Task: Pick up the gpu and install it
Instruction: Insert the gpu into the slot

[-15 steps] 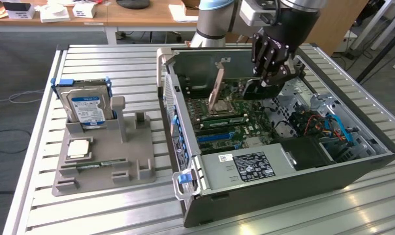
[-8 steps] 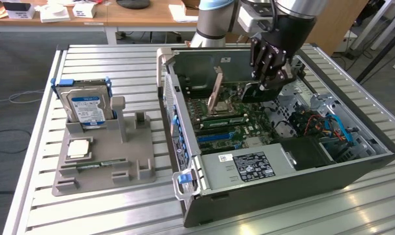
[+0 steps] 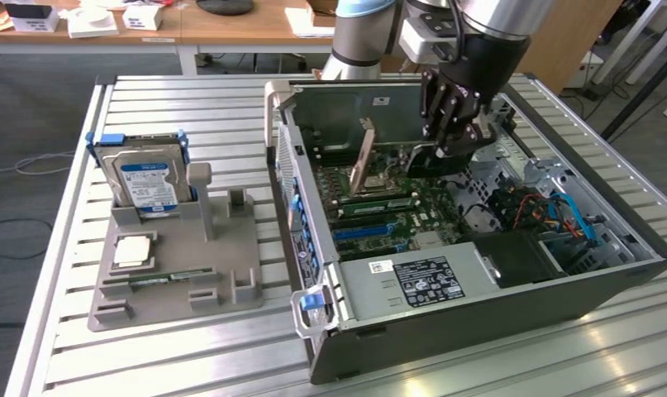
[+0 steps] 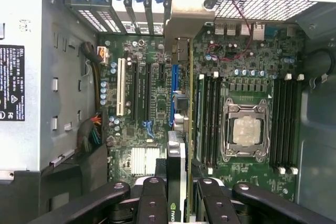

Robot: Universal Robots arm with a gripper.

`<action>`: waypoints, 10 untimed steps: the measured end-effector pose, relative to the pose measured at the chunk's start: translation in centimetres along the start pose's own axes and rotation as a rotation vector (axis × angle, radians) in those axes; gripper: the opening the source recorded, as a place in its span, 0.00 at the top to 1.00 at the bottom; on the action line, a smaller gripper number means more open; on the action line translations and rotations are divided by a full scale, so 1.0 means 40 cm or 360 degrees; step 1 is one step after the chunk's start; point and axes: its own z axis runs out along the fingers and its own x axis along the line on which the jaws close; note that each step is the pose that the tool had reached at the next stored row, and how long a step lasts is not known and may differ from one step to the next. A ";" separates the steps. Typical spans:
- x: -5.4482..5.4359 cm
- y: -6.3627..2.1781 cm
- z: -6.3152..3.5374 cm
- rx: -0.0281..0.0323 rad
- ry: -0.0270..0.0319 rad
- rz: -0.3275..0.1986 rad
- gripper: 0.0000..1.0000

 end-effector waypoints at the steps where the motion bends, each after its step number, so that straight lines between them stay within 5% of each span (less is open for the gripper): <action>1: 0.000 0.000 0.003 0.00000 0.00001 0.0000 0.73; 10: 0.000 -0.001 0.025 0.00001 0.00000 0.0000 0.73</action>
